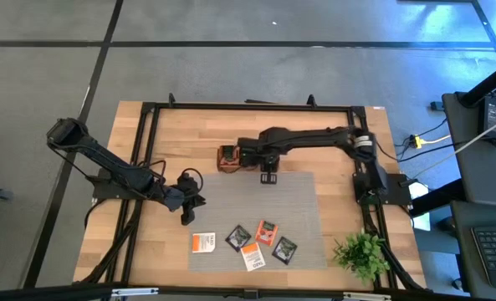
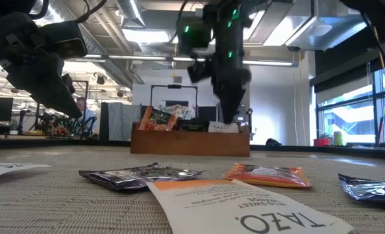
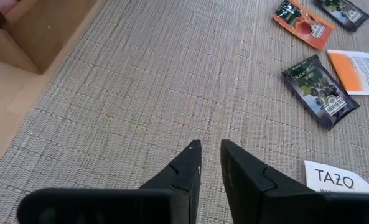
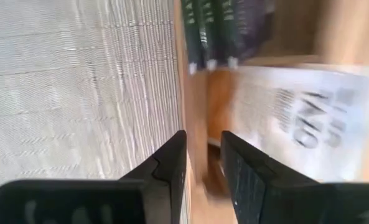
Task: Pick & Place Tea
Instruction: Adjust the wooden organizer, then adjust the orange tea bag in the wooden organizer
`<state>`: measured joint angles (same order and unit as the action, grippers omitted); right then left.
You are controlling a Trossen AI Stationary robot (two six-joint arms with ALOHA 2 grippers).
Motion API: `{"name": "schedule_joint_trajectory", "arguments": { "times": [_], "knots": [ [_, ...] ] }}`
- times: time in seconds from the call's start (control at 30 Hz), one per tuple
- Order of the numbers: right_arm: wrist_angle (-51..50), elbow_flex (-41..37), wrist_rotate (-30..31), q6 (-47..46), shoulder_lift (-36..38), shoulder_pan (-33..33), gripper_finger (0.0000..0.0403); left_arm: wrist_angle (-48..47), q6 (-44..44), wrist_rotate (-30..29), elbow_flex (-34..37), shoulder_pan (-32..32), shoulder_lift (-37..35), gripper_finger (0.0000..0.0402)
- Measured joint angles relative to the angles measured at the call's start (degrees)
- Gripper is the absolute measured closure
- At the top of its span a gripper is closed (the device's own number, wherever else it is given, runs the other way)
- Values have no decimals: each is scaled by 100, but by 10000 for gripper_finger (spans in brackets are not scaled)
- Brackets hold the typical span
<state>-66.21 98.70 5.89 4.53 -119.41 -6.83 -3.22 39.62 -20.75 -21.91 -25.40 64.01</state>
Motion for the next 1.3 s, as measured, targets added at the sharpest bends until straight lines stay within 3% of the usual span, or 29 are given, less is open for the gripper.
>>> {"name": "schedule_joint_trajectory", "arguments": {
  "times": [0.17,0.27,0.43,0.67,0.77,1.0,1.3],
  "knots": [
    [174,-41,11,-235,867,76,300,151,-218,-397,0,27,0,343],
    [1012,-637,-53,-197,1504,225,299,404,-512,-457,-29,258,0,343],
    [3221,-2565,-717,-287,2605,450,299,493,-1555,159,-449,949,2,343],
    [4980,-4280,-748,-906,3697,943,299,-442,-2951,1444,-1480,2425,161,343],
    [5435,-4663,-562,-1031,3962,1164,299,-1268,-3570,1862,-2182,2953,505,343],
    [6491,-5263,3,-1033,4020,1412,299,-3015,-4660,1972,-3651,3567,1771,343],
    [6721,-5598,11,-1041,4006,1427,299,-3192,-4862,1919,-4327,3756,2774,343]
  ]
}}
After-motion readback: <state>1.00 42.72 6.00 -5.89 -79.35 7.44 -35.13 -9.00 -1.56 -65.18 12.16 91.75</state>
